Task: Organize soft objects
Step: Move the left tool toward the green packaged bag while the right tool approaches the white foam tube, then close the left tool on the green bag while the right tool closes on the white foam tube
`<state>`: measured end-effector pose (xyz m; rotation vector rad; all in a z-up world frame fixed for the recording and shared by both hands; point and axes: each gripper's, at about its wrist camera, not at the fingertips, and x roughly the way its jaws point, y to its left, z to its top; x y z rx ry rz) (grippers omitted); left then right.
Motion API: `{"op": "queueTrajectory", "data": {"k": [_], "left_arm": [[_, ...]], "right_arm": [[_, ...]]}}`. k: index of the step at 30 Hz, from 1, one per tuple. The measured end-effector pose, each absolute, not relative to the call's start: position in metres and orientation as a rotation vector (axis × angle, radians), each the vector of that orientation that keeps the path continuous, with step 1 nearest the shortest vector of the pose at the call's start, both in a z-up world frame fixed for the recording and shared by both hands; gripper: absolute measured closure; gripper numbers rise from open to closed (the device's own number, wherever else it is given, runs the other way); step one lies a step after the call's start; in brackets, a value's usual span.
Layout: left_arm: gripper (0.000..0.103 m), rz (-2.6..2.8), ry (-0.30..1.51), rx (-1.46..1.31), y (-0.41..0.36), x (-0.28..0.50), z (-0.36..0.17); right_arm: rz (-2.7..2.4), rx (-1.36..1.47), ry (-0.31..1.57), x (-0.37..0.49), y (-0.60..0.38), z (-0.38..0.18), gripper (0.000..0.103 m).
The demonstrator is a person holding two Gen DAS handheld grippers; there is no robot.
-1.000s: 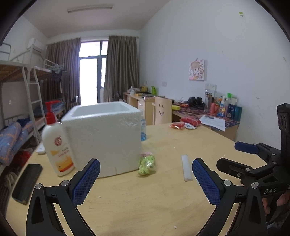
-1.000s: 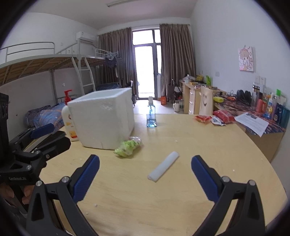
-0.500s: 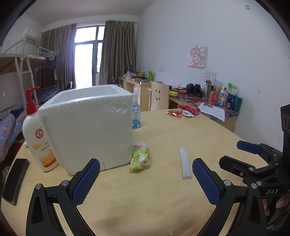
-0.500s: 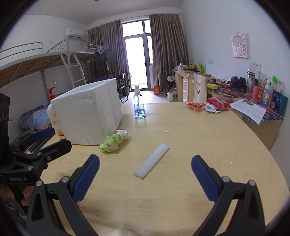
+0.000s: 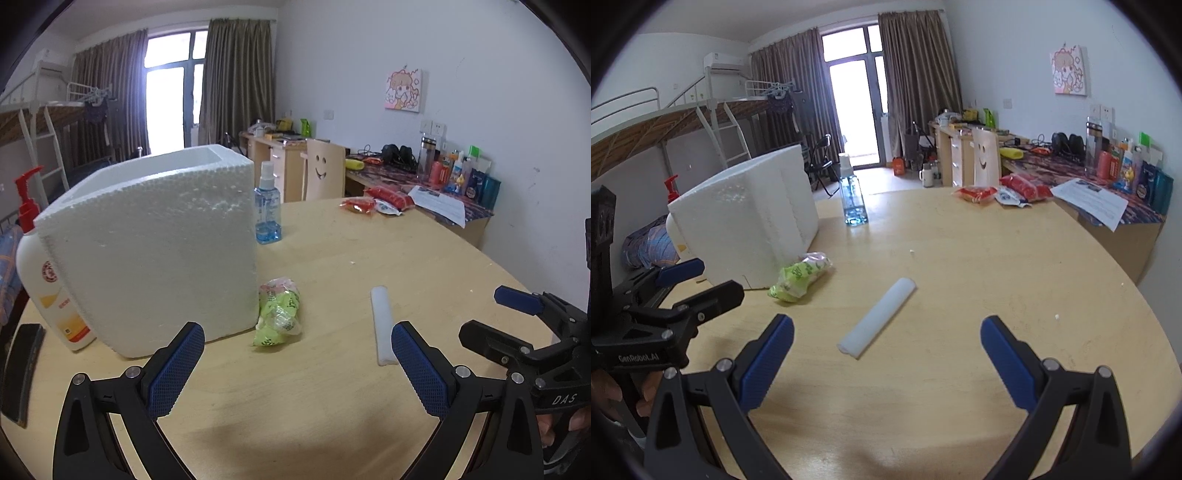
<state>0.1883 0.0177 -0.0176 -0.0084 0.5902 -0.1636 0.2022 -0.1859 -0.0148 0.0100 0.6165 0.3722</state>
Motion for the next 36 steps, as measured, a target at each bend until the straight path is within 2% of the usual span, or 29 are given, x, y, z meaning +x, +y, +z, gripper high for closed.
{"op": "queueTrajectory", "data": {"k": [19,31,33,36], "left_arm": [[0.020,-0.149,0.704,0.005,0.007,0.228,-0.042],[0.045,-0.147,0.781,-0.011,0.013,0.247,-0.056],[0.056,-0.144,0.794,-0.009,0.010,0.251,-0.058],[0.058,-0.147,0.811,-0.019,0.013,0.254,-0.062]], "right_arm": [[0.397,0.001,0.687,0.221,-0.185,-0.025,0.001],[0.408,-0.021,0.735,0.234,-0.172,-0.032,0.001],[0.410,-0.023,0.746,0.236,-0.169,-0.033,0.001],[0.405,-0.014,0.764,0.240,-0.167,-0.038,0.001]]}}
